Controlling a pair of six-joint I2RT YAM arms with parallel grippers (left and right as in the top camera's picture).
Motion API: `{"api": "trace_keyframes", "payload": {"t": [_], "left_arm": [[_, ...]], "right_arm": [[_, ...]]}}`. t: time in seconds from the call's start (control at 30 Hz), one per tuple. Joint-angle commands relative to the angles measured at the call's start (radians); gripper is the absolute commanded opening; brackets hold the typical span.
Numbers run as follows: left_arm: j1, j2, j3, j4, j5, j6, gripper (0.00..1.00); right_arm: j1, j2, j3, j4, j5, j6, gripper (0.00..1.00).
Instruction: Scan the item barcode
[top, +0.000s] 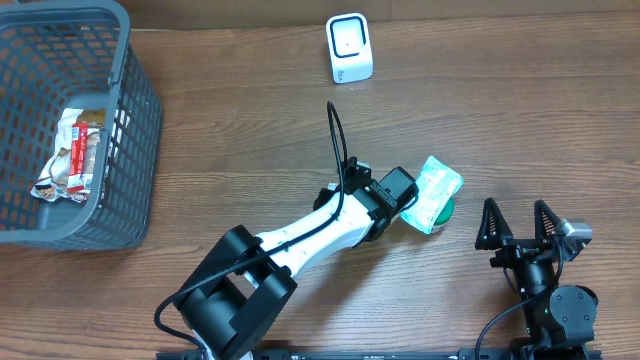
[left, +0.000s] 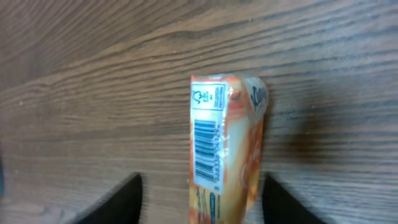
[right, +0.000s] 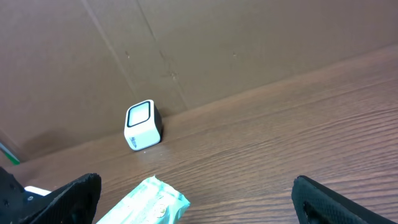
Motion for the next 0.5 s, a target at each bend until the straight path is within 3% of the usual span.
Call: {"api": "trace_keyframes", "payload": {"t": [0.0,0.07,0.17,0.2,0.4,0.47], "left_arm": [[0.013,-0.027,0.094,-0.027,0.043,-0.013,0.61],[0.03,-0.03,0.132,-0.056,0.083,-0.013,0.73],[0.07,-0.03,0.168,-0.075,0.188,-0.005,0.8],[0.088,-0.03,0.17,-0.074,0.236,0.0,0.79],[0.197,-0.028,0.163,-0.094,0.463,0.071,0.53],[0.223,-0.027,0.154,-0.094,0.509,0.091,0.5]], "right_arm": [[-0.005,-0.009,-0.01,0.006,-0.006,-0.003,1.0],[-0.005,-0.009,-0.01,0.006,-0.006,-0.003,1.0],[-0.005,-0.009,-0.01,0.006,-0.006,-0.003,1.0],[-0.005,-0.009,-0.01,0.006,-0.006,-0.003,1.0],[-0.005,-0.009,-0.01,0.006,-0.006,-0.003,1.0],[-0.005,-0.009,-0.01,0.006,-0.006,-0.003,1.0]]}}
